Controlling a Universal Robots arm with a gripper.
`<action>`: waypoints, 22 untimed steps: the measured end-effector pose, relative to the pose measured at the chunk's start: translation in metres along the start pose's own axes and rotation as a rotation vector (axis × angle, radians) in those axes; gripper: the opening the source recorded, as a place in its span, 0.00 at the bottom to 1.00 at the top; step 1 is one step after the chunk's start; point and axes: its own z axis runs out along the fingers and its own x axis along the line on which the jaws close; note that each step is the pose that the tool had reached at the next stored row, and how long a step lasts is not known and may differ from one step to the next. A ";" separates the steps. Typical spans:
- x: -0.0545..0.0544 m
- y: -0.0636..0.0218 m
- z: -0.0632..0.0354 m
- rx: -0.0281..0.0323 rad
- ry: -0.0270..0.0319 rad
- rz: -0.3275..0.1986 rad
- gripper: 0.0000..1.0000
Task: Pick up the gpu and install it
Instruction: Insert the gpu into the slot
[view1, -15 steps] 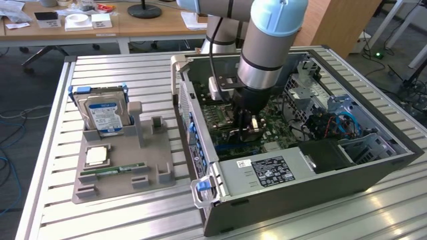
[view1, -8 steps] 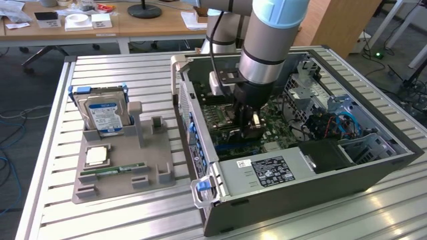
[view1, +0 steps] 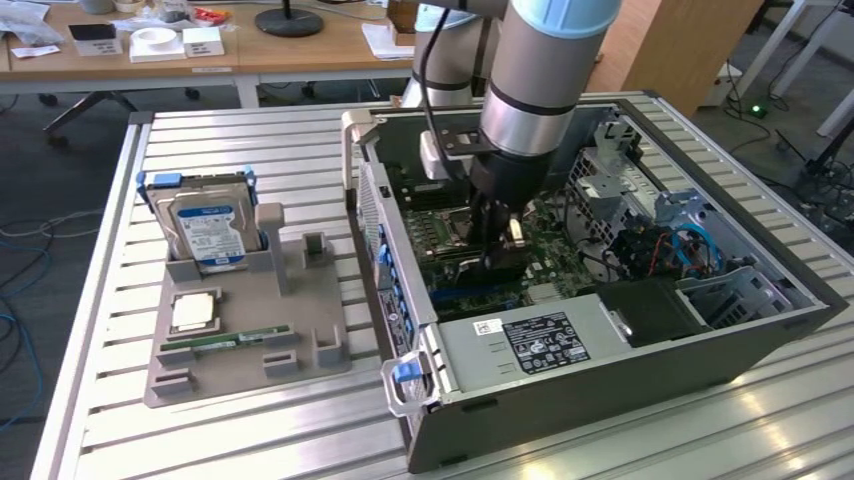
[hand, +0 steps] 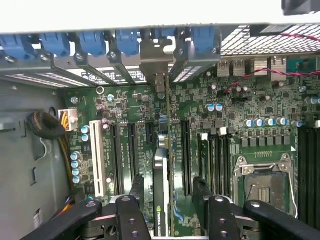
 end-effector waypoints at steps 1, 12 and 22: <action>0.000 0.0000 -0.0021 0.0000 0.0000 0.000 0.52; -0.001 0.0000 -0.0179 0.0001 -0.0002 0.000 0.52; 0.003 -0.0002 -0.0121 0.0000 0.0000 0.000 0.52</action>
